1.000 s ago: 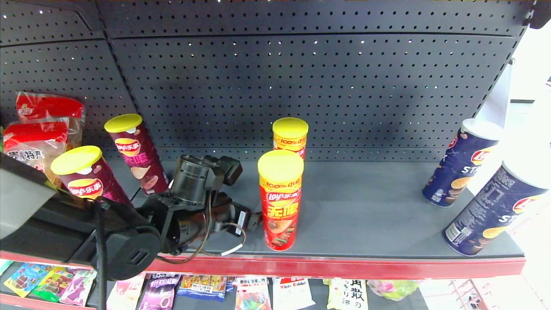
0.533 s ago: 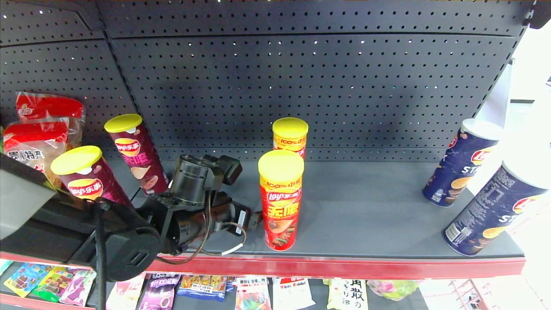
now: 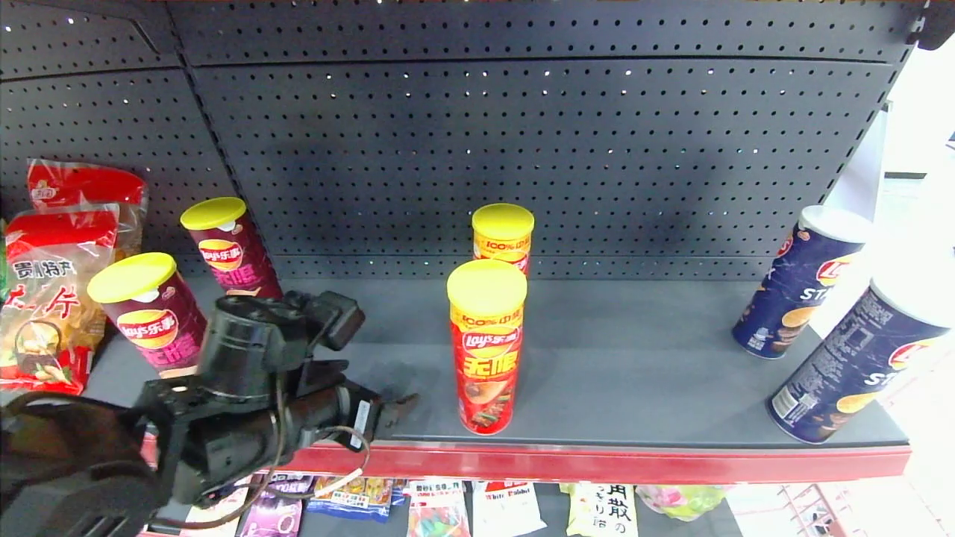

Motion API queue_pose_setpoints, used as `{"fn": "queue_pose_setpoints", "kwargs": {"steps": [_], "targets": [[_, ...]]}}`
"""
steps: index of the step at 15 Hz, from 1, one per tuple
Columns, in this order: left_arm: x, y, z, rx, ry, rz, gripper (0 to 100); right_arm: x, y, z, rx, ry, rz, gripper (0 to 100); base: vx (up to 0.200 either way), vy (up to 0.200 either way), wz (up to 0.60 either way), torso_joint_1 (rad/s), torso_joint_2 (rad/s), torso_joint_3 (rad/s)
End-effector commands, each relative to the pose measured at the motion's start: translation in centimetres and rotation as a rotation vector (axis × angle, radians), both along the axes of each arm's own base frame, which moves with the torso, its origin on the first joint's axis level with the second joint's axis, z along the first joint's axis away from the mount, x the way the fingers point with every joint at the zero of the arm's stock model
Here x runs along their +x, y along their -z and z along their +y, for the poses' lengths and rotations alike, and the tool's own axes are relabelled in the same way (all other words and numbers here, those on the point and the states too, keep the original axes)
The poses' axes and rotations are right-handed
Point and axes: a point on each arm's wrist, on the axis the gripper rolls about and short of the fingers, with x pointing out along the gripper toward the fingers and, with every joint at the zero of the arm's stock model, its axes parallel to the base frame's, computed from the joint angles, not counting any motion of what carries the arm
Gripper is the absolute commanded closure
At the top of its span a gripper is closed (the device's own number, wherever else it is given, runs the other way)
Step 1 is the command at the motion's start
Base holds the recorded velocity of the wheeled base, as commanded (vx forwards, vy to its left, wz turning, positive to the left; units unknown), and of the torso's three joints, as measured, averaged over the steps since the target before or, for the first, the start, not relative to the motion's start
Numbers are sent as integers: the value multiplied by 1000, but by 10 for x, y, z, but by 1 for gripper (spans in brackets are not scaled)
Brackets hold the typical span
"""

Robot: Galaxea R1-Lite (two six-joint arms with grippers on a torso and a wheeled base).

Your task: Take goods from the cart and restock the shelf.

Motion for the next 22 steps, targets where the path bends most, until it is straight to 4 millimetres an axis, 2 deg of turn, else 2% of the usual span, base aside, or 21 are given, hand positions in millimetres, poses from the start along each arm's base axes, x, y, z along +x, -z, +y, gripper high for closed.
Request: {"fn": "queue_pose_setpoints", "kwargs": {"steps": [1, 2, 3, 5, 7, 8, 9, 10, 11, 14, 17, 20, 22], "targets": [[-62, -28, 47, -85, -41, -130, 0, 1, 1, 0, -2, -14, 2, 0, 0, 0, 0, 0, 0, 0], [-82, -36, 64, -118, -71, -189, 0, 2, 2, 1, 0, -21, -21, 0, 0, 0, 0, 0, 0, 0], [-90, -39, 72, -128, -89, -211, 0, 3, 2, 1, 2, -24, -31, 0, 0, 0, 0, 0, 0, 0], [-146, -48, 108, -152, -180, -283, 0, 4, 2, 1, 14, -78, -37, 0, 0, 0, 0, 0, 0, 0], [-199, -35, 131, -129, -221, -265, 0, 4, 2, 0, 30, -10, -41, 0, 0, 0, 0, 0, 0, 0], [-226, -21, 141, -111, -230, -236, 0, 4, 1, -2, 15, 59, -36, 0, 0, 0, 0, 0, 0, 0], [-245, -6, 149, -82, -269, -220, 0, 6, 0, -2, -1, 100, -19, 0, 0, 0, 0, 0, 0, 0], [-256, 7, 154, -68, -308, -231, 0, 6, 0, -1, 4, 130, -20, 0, 0, 0, 0, 0, 0, 0], [-260, 24, 156, -71, -340, -269, 0, 5, 0, -1, 19, 166, -23, 0, 0, 0, 0, 0, 0, 0], [-261, 26, 156, -167, -395, -314, 0, -1, 2, 0, 75, 203, -87, 0, 0, 0, 0, 0, 0, 0], [-243, 33, 149, -314, -376, -451, 0, -4, 6, 2, 90, 111, -131, 0, 0, 0, 0, 0, 0, 0], [-242, 34, 149, -232, -342, -476, 0, -4, 5, 2, 91, 121, -133, 0, 0, 0, 0, 0, 0, 0], [-242, 33, 148, -210, -381, -470, 0, -3, 6, 1, 91, 146, -122, 0, 0, 0, 0, 0, 0, 0]]}}
